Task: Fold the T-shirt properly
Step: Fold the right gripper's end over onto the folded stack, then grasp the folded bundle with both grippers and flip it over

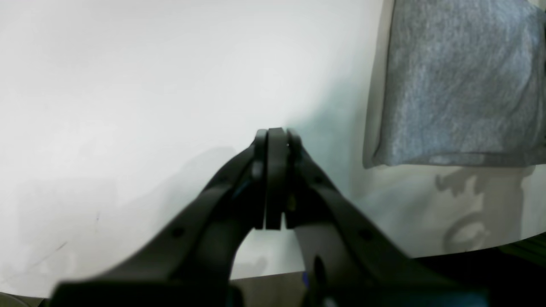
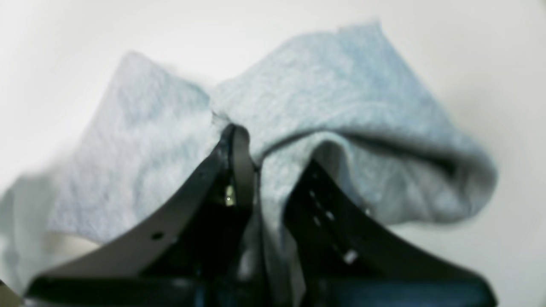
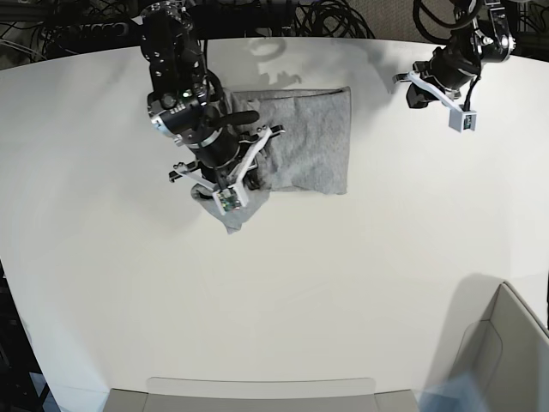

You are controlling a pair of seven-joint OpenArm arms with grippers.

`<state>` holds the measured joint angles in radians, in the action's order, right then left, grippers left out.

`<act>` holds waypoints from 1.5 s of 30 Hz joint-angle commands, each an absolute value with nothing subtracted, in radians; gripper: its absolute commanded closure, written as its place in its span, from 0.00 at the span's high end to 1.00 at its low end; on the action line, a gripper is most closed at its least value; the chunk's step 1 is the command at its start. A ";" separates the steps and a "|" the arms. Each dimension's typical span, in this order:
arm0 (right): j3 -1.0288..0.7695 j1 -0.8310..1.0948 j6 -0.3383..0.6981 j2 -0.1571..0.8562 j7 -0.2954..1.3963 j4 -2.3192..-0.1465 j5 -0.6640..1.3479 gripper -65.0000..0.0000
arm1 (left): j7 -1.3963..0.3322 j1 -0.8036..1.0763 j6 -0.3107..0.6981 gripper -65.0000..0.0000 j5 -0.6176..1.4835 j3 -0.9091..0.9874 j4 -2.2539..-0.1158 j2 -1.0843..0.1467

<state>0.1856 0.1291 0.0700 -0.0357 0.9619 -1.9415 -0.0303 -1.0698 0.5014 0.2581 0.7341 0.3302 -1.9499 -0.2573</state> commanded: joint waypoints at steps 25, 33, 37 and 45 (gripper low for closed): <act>0.572 0.019 0.070 -0.128 0.934 -1.681 -0.429 0.24 | -1.056 0.493 0.265 0.00 0.748 0.331 -1.962 -0.268; 0.723 -0.007 0.070 -0.128 0.940 -1.661 -0.430 0.37 | -1.056 0.493 0.265 0.00 0.748 0.329 -1.962 -0.268; 0.811 -0.036 0.070 -0.128 0.937 -1.604 -0.430 0.37 | -1.056 0.493 0.265 0.00 0.748 0.329 -1.962 -0.268; 0.863 -0.047 0.070 -0.102 0.934 -1.781 -0.430 0.33 | -1.056 0.493 0.265 0.00 0.748 0.329 -1.962 -0.268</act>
